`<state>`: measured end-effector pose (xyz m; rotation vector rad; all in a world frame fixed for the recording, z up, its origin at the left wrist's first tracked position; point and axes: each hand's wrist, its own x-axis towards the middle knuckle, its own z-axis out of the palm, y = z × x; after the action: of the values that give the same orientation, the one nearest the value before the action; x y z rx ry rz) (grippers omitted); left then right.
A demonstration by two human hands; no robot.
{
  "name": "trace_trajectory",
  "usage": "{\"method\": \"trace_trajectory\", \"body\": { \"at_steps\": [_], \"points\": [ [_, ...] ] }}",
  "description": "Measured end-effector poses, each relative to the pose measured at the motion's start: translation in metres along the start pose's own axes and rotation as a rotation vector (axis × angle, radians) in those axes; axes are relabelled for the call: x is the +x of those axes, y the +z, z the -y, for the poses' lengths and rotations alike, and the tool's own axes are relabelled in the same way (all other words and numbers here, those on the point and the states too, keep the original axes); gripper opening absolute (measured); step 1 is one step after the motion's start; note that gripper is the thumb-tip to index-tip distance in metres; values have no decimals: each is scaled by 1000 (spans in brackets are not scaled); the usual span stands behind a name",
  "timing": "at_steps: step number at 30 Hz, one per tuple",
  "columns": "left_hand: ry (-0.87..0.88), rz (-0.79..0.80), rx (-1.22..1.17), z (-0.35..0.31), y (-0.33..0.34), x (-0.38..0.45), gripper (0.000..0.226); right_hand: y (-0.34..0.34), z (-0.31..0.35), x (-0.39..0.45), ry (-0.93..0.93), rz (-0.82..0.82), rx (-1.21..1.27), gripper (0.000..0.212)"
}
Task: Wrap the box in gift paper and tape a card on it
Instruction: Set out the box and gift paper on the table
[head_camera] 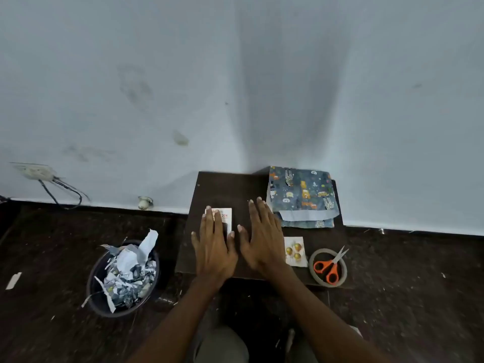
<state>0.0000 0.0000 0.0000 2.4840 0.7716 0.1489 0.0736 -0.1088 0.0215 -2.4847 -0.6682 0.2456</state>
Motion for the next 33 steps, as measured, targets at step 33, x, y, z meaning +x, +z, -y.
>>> {"method": "trace_trajectory", "body": {
  "at_steps": [33],
  "points": [
    [75,-204,-425,26,40,-29,56,46,-15,-53,8,-61,499,39]
  ]
}}
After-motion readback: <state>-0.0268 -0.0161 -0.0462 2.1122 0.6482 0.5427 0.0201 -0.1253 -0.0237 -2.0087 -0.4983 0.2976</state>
